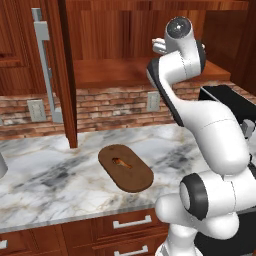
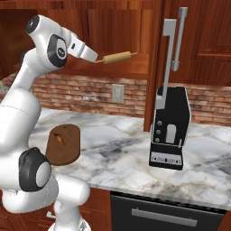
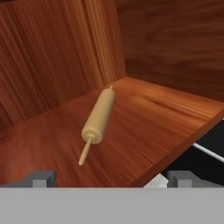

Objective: Open the cabinet, retrieve the rolling pin, and place it next to the meat on the cutting board to prepare for tenderizing.

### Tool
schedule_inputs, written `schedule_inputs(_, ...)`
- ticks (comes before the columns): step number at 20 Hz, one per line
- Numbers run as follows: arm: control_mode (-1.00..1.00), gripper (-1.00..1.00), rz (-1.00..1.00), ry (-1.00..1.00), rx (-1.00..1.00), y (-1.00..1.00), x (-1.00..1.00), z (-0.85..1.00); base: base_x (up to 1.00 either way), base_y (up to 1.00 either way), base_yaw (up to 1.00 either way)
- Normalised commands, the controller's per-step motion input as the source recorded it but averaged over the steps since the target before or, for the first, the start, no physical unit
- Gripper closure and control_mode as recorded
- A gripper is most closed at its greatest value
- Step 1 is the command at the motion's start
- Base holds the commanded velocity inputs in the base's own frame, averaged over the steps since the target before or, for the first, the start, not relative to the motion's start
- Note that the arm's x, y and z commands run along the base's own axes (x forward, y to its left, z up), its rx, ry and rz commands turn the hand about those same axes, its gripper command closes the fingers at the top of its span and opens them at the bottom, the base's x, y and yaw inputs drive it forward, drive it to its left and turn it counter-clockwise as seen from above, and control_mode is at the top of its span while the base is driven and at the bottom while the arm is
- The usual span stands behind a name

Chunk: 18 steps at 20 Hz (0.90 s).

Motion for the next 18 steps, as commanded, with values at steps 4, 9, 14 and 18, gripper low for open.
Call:
schedule_inputs(4,-1.00,-1.00,0.00,0.01,0.00,-0.02,0.34,-0.18,0.00,0.00,0.00)
schedule_inputs(9,-1.00,-1.00,0.00,0.03,0.00,-0.05,0.39,-0.09,0.00,0.00,0.00)
schedule_inputs(14,-1.00,-1.00,0.00,0.06,0.00,-0.11,0.41,0.00,0.00,0.00,0.00)
schedule_inputs(18,-1.00,-1.00,0.00,0.05,0.00,-0.13,0.40,-0.01,0.00,0.00,0.00)
